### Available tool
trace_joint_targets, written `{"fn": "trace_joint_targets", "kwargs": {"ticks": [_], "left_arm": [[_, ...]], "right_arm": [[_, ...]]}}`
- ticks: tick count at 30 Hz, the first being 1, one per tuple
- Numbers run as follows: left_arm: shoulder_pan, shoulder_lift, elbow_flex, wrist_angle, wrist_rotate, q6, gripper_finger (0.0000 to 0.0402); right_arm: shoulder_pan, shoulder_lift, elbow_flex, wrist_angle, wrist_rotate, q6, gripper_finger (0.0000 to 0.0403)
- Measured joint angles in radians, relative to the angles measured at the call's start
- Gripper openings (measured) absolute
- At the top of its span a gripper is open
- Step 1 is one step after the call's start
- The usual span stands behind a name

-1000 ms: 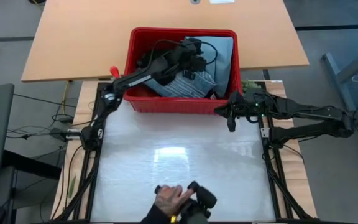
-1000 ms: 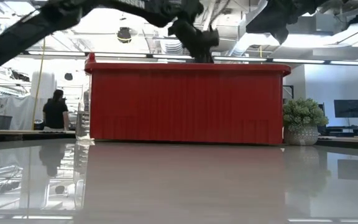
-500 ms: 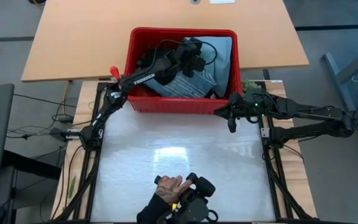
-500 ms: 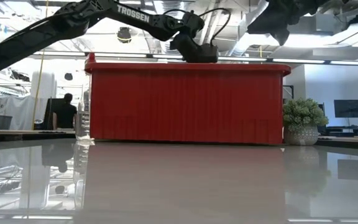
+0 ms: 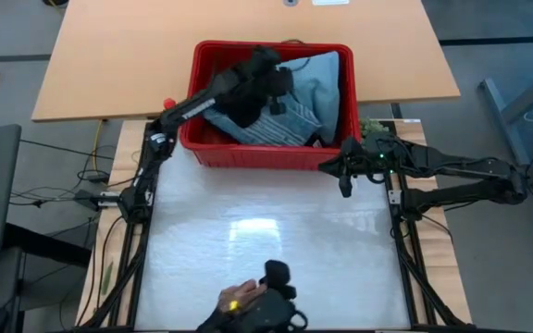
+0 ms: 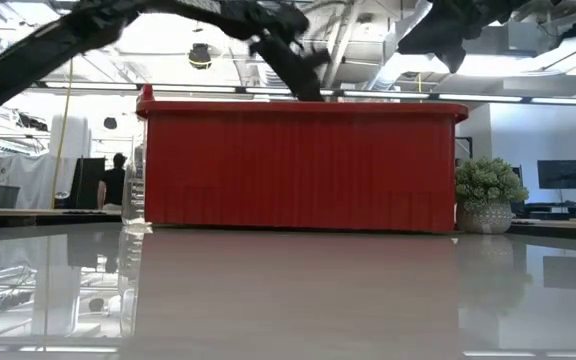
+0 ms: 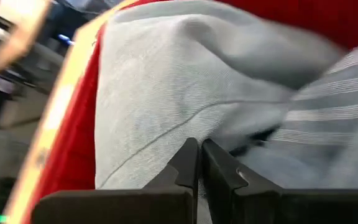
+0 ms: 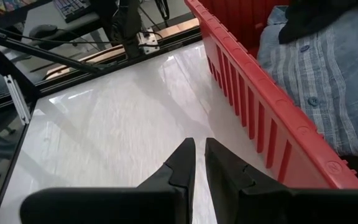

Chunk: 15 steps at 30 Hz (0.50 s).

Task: Fold Laundry from Bin
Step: Remove the light blue pants from the red laundry bin

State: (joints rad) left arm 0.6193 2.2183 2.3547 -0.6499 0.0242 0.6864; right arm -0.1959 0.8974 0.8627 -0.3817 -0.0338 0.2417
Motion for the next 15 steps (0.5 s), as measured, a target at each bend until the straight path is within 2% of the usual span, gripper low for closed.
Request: {"fn": "trace_joint_targets", "kwargs": {"ticks": [4, 7, 10, 15], "left_arm": [[0.004, -0.11, 0.0, -0.11, 0.097, -0.086, 0.0], [-0.004, -0.208, 0.0, -0.124, 0.192, -0.158, 0.0], [-0.02, -0.31, 0.0, -0.065, 0.257, -0.249, 0.0], [-0.054, -0.475, 0.005, 0.146, 0.29, -0.432, 0.0]], "right_arm": [[-0.001, 0.0, 0.0, 0.003, 0.0, 0.0, 0.0066], [-0.001, 0.0, 0.0, 0.017, 0.0, -0.003, 0.0066], [-0.001, 0.0, 0.0, 0.042, 0.0, -0.003, 0.0066], [0.0, 0.0, 0.0, 0.091, 0.0, -0.003, 0.0066]]}}
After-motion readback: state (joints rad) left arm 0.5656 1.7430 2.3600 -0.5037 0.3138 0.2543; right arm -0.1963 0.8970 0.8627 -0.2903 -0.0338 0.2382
